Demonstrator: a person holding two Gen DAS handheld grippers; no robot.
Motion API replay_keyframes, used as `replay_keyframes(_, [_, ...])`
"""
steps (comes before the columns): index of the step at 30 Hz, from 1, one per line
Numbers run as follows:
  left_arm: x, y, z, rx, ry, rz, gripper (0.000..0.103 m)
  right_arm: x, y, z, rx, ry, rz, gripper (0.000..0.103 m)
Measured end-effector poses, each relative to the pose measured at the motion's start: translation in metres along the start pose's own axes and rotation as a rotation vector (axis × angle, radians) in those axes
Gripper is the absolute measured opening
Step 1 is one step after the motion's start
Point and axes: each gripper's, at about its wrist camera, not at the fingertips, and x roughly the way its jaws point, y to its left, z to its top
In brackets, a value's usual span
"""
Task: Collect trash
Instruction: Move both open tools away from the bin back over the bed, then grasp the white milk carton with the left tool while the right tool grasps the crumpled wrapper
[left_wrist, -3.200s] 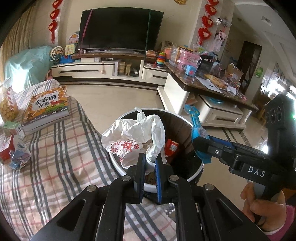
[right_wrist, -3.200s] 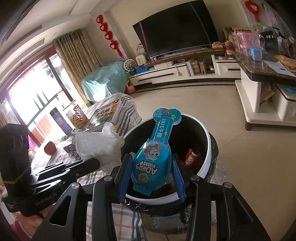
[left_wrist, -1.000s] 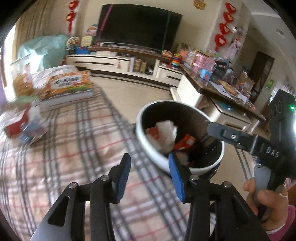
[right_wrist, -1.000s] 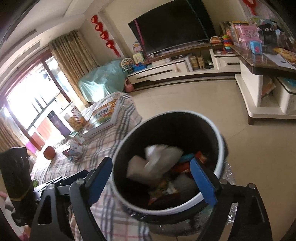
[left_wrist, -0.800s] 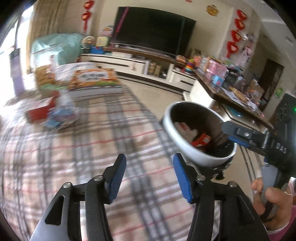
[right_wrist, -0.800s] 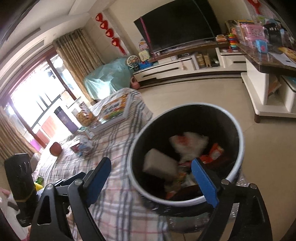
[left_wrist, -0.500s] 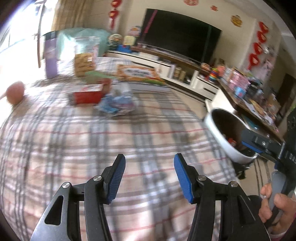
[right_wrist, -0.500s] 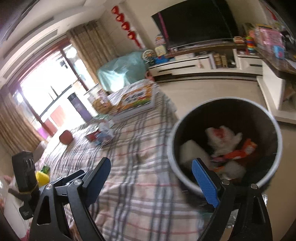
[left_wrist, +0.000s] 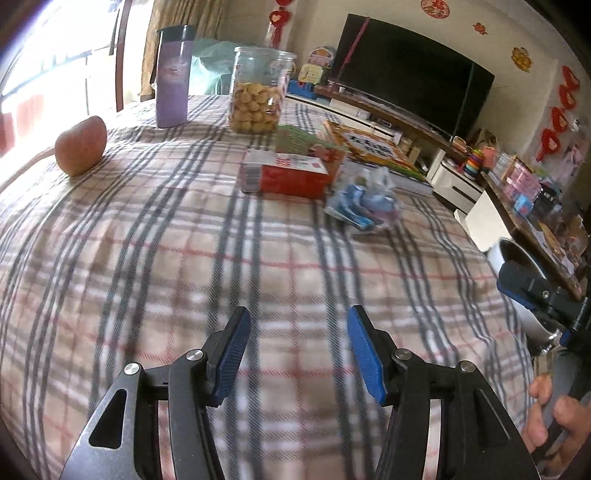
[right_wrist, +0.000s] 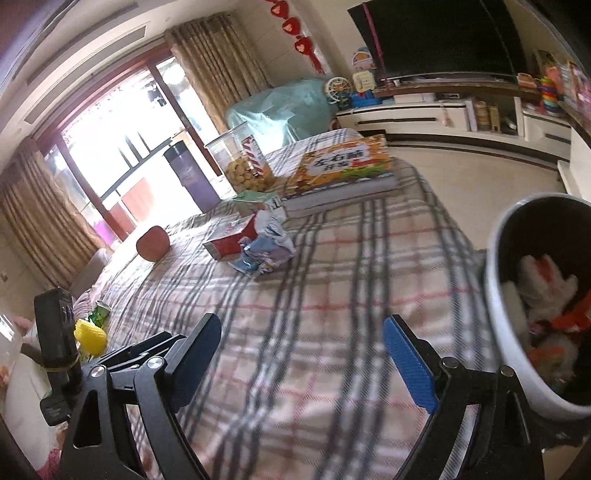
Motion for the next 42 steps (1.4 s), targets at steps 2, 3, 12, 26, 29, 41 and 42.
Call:
replay_keyframes(2, [0.006, 0.005, 0.010, 0.009, -0.003, 0.013, 0.054, 0.011, 0.005, 0.005, -0.011, 0.000, 0.000, 0.091])
replay_keyframes(3, [0.014, 0.009, 0.015, 0.013, -0.004, 0.019, 0.054, 0.015, 0.006, 0.008, -0.016, -0.001, -0.001, 0.091])
replay_keyframes(12, [0.067, 0.034, 0.064, 0.031, -0.005, 0.040, 0.054, 0.066, 0.017, 0.036, -0.047, 0.021, 0.003, 0.090])
replay_keyframes(26, [0.131, 0.041, 0.104, 0.054, 0.006, 0.025, 0.051, 0.110, 0.010, 0.047, -0.045, 0.091, 0.011, 0.025])
replay_keyframes(29, [0.134, 0.036, 0.104, 0.072, 0.017, 0.005, 0.028, 0.106, 0.008, 0.047, -0.042, 0.089, 0.016, 0.018])
replay_keyframes(41, [0.108, 0.011, 0.071, 0.190, 0.029, -0.048, 0.008, 0.083, -0.008, 0.039, -0.019, 0.084, 0.008, 0.015])
replay_keyframes(42, [0.108, 0.014, 0.070, 0.188, 0.037, -0.040, 0.008, 0.081, -0.009, 0.039, -0.018, 0.085, 0.001, 0.015])
